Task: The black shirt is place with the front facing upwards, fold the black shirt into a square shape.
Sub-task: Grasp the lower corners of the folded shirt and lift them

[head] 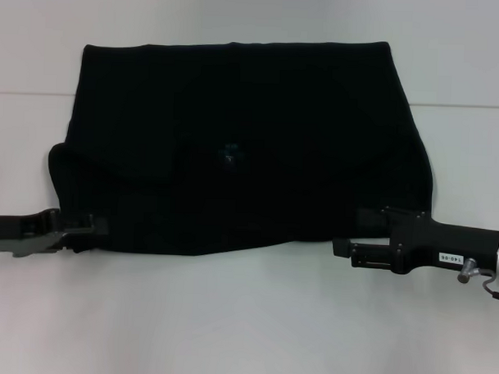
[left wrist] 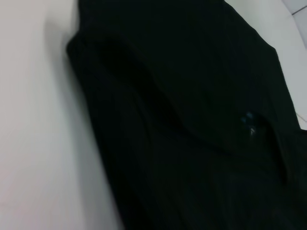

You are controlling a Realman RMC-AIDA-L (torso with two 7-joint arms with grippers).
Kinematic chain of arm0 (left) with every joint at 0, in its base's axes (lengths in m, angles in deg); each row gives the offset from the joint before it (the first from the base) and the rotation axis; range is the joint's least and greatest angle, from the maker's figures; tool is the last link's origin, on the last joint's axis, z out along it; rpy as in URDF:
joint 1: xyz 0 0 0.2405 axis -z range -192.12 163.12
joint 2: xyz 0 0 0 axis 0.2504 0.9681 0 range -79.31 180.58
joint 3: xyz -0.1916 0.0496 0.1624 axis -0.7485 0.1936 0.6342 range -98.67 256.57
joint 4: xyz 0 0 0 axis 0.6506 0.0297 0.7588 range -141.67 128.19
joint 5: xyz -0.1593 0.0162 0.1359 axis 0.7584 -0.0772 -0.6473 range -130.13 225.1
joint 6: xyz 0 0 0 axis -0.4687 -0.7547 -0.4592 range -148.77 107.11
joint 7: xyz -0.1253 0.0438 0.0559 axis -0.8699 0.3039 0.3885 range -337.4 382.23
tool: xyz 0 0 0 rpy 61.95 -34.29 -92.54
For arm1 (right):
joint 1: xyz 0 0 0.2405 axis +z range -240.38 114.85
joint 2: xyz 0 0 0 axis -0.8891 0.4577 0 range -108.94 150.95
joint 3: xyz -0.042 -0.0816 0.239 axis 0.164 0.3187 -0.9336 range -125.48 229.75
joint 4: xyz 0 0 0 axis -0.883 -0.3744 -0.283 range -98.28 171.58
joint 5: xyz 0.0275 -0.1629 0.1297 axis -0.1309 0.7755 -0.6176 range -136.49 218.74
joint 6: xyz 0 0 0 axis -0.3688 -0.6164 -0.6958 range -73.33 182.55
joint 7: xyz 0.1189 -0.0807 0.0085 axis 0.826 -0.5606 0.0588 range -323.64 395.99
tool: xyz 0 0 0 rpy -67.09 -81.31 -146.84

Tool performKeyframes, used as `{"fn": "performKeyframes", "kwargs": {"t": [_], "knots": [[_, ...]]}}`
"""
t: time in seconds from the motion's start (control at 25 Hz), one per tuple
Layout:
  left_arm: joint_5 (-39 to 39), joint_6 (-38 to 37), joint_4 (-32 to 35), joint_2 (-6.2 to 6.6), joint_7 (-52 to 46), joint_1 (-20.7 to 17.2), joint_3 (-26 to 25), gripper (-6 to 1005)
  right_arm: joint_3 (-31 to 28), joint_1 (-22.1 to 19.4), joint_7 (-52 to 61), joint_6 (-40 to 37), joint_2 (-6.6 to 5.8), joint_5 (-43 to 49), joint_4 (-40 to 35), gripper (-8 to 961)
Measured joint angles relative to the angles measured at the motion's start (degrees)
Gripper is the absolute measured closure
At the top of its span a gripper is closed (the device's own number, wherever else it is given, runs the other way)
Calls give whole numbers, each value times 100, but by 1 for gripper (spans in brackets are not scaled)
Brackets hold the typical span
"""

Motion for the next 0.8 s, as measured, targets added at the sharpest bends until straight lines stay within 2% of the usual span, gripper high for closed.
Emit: {"fn": "performKeyframes", "kwargs": {"t": [0.08,0.6,0.8], "knots": [[0,26,0,6,-3,15,26,243,-9,-5,3,-21,-9,0,0,38],[-98,134,5,47,-10,76,202,572,-18,-24,286,-59,-142,1,-50,38],[-138,146,-3,43,-12,97,205,721,26,20,1098,-15,-258,49,-332,38]]}}
